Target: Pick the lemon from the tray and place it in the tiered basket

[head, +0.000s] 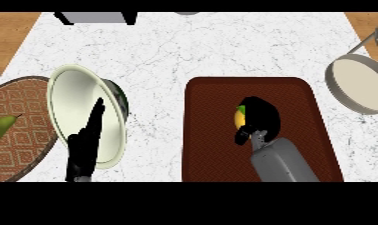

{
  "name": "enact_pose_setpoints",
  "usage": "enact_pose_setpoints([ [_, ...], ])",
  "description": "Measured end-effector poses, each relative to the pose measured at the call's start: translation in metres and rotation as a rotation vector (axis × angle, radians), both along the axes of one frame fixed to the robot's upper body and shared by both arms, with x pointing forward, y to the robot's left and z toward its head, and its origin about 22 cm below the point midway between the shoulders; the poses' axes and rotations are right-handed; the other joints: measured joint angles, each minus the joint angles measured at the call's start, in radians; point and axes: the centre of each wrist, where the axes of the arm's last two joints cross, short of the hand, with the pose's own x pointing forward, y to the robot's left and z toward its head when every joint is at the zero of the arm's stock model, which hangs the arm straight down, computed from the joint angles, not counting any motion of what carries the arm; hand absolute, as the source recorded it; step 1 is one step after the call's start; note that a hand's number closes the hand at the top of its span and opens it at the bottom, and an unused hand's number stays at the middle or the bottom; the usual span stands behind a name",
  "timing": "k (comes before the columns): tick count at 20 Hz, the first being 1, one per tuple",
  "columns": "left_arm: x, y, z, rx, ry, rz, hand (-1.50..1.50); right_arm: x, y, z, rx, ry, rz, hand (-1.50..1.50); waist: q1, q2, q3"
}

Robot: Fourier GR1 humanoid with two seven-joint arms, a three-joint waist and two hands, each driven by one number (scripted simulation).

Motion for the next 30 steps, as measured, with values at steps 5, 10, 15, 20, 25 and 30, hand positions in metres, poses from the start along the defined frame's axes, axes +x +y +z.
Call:
enact_pose_setpoints([
  [5,-0.003,0.001,0.004,0.0,0.007,-0.006,0.0,0.001,0.001,-0.007,-0.03,-0.032,0.026,1.5,-0.002,-0.003,-0.006],
  [10,-0.004,0.006,0.004,-0.002,0.017,0.004,0.0,-0.008,-0.036,-0.011,-0.078,-0.064,-0.04,1.5,-0.012,-0.002,-0.004],
  [15,-0.013,0.014,0.003,0.001,0.025,0.056,0.0,-0.032,-0.139,-0.017,-0.128,-0.047,-0.367,1.5,-0.058,-0.006,-0.002],
  [20,-0.013,0.01,0.004,0.003,0.021,0.05,0.0,-0.065,-0.203,0.007,-0.136,-0.156,-0.584,1.5,-0.051,-0.004,-0.003],
  [25,-0.014,0.01,0.003,0.011,0.02,0.045,0.0,-0.087,-0.215,0.057,-0.089,-0.399,-0.714,1.5,-0.051,-0.005,-0.004],
  [30,-0.012,0.009,0.005,0.006,0.026,0.042,0.0,-0.107,-0.214,0.13,-0.078,-0.687,-0.766,1.5,-0.047,-0.006,-0.006],
])
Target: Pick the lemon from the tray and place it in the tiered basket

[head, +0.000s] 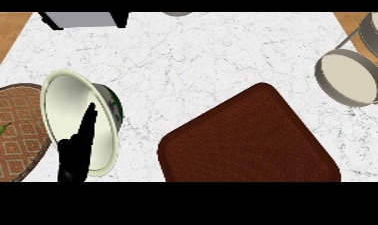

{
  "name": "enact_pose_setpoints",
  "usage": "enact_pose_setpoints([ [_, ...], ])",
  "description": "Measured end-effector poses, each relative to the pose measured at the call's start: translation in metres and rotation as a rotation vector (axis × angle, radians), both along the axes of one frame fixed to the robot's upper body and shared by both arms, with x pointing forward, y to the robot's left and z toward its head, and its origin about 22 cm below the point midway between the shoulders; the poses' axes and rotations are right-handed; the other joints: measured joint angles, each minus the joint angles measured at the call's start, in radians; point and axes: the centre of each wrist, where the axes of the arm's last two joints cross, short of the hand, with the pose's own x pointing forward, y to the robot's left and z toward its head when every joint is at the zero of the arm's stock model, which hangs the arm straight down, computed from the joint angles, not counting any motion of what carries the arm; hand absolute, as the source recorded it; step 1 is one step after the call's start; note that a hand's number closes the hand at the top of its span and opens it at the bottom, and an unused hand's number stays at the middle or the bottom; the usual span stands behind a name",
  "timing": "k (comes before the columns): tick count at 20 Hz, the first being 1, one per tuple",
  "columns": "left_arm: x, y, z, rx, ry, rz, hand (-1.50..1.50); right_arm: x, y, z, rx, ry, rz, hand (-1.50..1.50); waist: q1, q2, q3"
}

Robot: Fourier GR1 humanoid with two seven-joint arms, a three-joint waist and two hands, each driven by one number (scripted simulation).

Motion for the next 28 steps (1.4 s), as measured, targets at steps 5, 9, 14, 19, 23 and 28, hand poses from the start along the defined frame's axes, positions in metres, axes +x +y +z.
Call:
enact_pose_setpoints([
  [5,0.003,-0.002,0.001,0.001,0.001,-0.011,0.0,-0.03,0.013,0.06,-0.177,-0.12,-0.003,1.5,0.014,0.003,-0.001],
  [9,0.011,-0.004,0.0,0.003,0.0,-0.02,0.0,-0.029,0.01,0.089,-0.263,-0.136,-0.028,1.5,0.025,0.005,0.001],
  [14,0.013,-0.007,0.005,-0.004,0.0,-0.046,0.0,-0.02,0.007,0.125,-0.315,-0.197,-0.025,1.5,0.041,0.009,0.0],
  [19,0.018,-0.012,0.004,-0.004,0.005,-0.048,0.0,-0.002,-0.009,0.15,-0.295,-0.219,-0.024,1.5,0.051,0.012,0.0],
  [23,0.017,-0.012,0.004,-0.001,-0.002,-0.058,0.0,0.019,-0.033,0.156,-0.266,-0.177,-0.053,1.5,0.056,0.014,0.001],
  [28,0.018,-0.009,0.0,-0.01,-0.014,-0.064,0.0,0.048,-0.057,0.162,-0.219,-0.143,-0.064,1.5,0.058,0.013,0.003],
])
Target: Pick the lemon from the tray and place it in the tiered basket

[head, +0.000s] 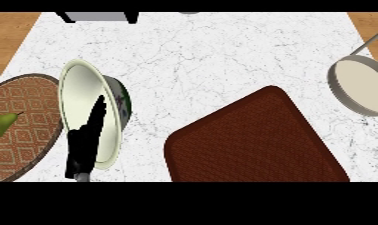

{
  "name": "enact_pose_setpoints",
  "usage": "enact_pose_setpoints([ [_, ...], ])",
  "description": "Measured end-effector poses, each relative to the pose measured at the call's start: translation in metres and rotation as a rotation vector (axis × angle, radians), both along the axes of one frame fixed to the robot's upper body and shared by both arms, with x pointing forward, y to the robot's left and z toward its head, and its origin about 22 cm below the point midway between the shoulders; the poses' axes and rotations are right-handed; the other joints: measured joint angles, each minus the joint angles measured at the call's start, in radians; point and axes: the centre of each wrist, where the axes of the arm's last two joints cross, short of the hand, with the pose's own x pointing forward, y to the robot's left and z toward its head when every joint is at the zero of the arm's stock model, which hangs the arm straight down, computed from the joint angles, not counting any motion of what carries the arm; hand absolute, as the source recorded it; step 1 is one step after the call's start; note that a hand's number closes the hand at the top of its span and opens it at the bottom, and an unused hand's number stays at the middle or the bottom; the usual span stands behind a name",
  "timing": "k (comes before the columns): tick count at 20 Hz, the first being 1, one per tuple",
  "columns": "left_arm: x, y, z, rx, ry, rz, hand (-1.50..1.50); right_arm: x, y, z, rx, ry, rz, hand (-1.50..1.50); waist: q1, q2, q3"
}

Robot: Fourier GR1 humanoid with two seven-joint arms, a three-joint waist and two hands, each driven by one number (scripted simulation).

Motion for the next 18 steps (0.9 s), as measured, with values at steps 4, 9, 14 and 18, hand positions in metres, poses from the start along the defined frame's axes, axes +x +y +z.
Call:
enact_pose_setpoints([
  [4,-0.001,-0.001,0.0,0.002,-0.014,0.003,0.0,0.024,-0.013,-0.008,0.03,0.049,0.013,1.5,-0.002,0.001,0.0],
  [9,-0.002,-0.005,-0.002,0.008,-0.023,0.002,0.0,0.057,-0.021,-0.025,0.064,0.099,0.009,1.5,0.002,0.0,0.001],
  [14,0.0,-0.006,-0.001,0.011,-0.011,0.009,0.0,0.08,-0.035,-0.057,0.087,0.13,-0.021,1.5,-0.001,0.0,0.001],
  [18,-0.002,-0.003,-0.002,0.006,-0.02,-0.001,0.0,0.093,-0.049,-0.079,0.114,0.114,-0.033,1.5,0.0,0.001,0.001],
])
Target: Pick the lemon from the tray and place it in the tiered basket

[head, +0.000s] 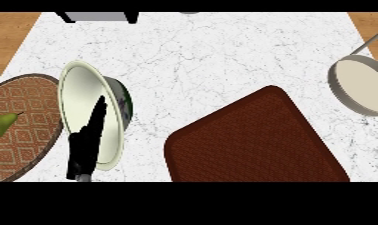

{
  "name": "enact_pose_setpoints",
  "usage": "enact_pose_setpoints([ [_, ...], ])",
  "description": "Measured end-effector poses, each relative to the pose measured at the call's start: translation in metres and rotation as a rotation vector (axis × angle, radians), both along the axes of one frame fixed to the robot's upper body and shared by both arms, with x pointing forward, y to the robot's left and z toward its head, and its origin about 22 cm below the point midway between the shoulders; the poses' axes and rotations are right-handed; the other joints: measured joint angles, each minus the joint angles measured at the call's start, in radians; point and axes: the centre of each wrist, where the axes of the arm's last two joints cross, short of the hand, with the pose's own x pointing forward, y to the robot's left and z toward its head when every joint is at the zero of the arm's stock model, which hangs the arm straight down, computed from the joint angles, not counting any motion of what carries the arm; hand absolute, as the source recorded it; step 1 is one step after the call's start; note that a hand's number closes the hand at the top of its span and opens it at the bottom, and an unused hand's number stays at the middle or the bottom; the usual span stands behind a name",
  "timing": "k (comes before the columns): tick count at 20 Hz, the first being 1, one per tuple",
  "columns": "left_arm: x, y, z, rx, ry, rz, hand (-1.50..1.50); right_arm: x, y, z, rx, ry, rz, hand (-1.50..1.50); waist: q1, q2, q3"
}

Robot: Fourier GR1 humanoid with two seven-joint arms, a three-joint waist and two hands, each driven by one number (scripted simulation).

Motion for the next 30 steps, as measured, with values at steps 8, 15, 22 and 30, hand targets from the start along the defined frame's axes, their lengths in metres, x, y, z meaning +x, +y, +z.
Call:
enact_pose_setpoints([
  [8,0.001,0.002,0.001,0.002,0.011,0.007,0.0,0.012,-0.013,-0.021,0.195,-0.253,0.004,-1.5,-0.003,-0.007,-0.01],
  [15,0.001,-0.001,0.001,0.0,0.008,0.012,0.0,0.012,-0.017,-0.029,0.27,-0.529,0.029,-1.5,-0.006,-0.005,-0.006],
  [22,-0.004,0.006,0.005,-0.005,0.035,0.023,0.0,-0.022,-0.038,-0.009,0.129,-0.732,-0.12,-1.5,-0.024,-0.006,-0.004],
  [30,-0.013,0.014,0.001,-0.003,0.036,0.067,0.0,-0.116,-0.063,0.012,0.071,-0.817,-0.329,-1.5,-0.064,-0.016,-0.004],
])
